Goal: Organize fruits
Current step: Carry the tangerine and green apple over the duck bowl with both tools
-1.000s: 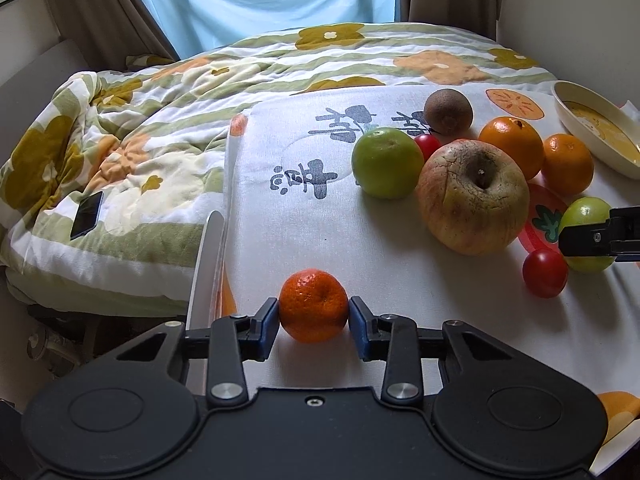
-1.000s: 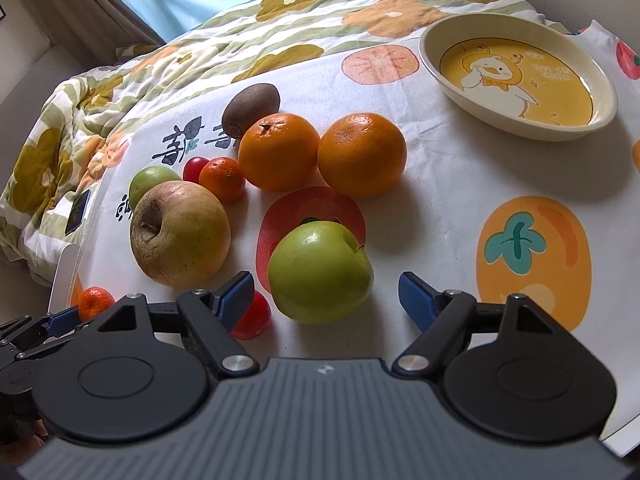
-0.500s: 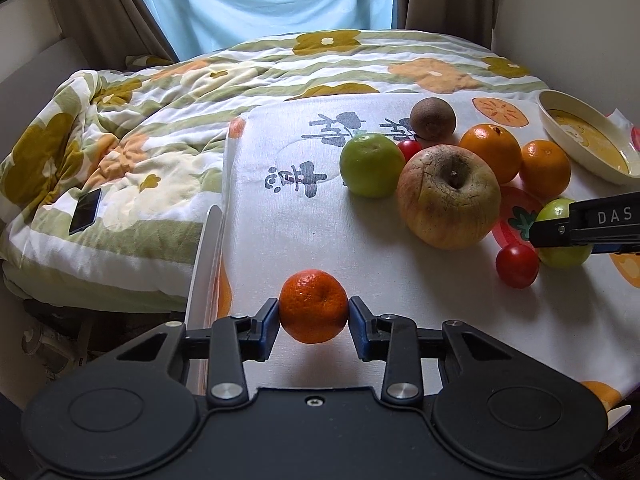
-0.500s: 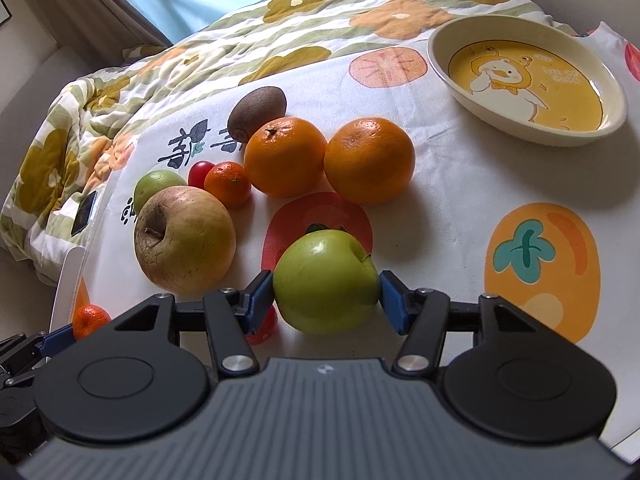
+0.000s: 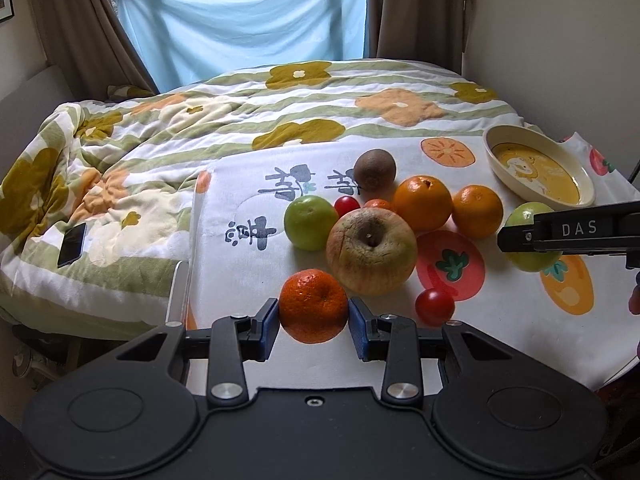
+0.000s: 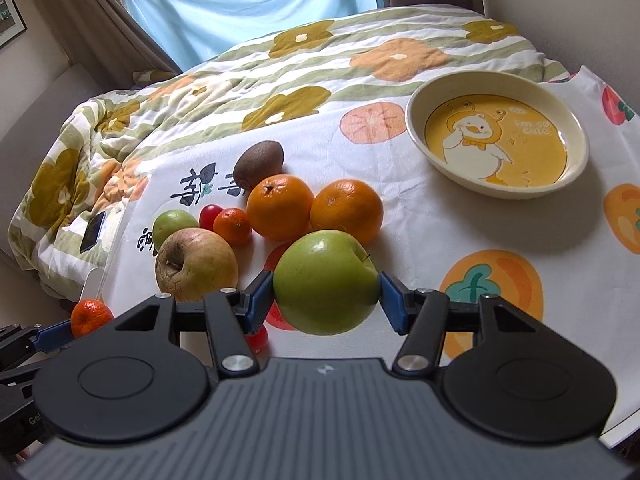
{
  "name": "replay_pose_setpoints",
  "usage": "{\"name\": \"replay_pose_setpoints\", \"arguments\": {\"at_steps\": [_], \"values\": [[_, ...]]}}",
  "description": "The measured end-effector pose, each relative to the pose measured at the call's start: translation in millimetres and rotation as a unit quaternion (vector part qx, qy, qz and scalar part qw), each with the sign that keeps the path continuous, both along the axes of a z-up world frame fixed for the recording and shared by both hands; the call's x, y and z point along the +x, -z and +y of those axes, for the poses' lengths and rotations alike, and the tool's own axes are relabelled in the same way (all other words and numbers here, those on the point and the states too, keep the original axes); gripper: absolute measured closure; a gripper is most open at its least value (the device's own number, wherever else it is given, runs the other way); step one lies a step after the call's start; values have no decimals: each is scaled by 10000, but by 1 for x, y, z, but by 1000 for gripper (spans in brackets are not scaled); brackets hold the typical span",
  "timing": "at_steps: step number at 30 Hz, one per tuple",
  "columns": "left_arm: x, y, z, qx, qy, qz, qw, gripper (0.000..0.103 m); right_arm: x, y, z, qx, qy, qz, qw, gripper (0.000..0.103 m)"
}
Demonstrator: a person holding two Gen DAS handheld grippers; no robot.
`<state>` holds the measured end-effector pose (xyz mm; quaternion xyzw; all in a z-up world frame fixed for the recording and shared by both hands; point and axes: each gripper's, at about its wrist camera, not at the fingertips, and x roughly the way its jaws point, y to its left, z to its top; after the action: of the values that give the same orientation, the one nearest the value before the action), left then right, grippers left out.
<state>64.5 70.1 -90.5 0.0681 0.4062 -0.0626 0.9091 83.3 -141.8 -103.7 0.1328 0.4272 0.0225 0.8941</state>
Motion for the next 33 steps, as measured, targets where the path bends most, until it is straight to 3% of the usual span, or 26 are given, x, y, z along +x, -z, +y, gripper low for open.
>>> {"name": "replay_pose_setpoints", "arguments": {"at_steps": [15,24,33], "values": [[6,-38,-103,-64,-124,-183,9997,63,3,-39,-109,-99,-280,-200,9994,31],[46,-40,-185,-132,-5,-248,9996,63,40,-43,-188,-299,-432,-322,9981,31],[108,-19,-253,5,156,-260,9995,63,93,-26,-243,-378,-703,-320,9963,31]]}}
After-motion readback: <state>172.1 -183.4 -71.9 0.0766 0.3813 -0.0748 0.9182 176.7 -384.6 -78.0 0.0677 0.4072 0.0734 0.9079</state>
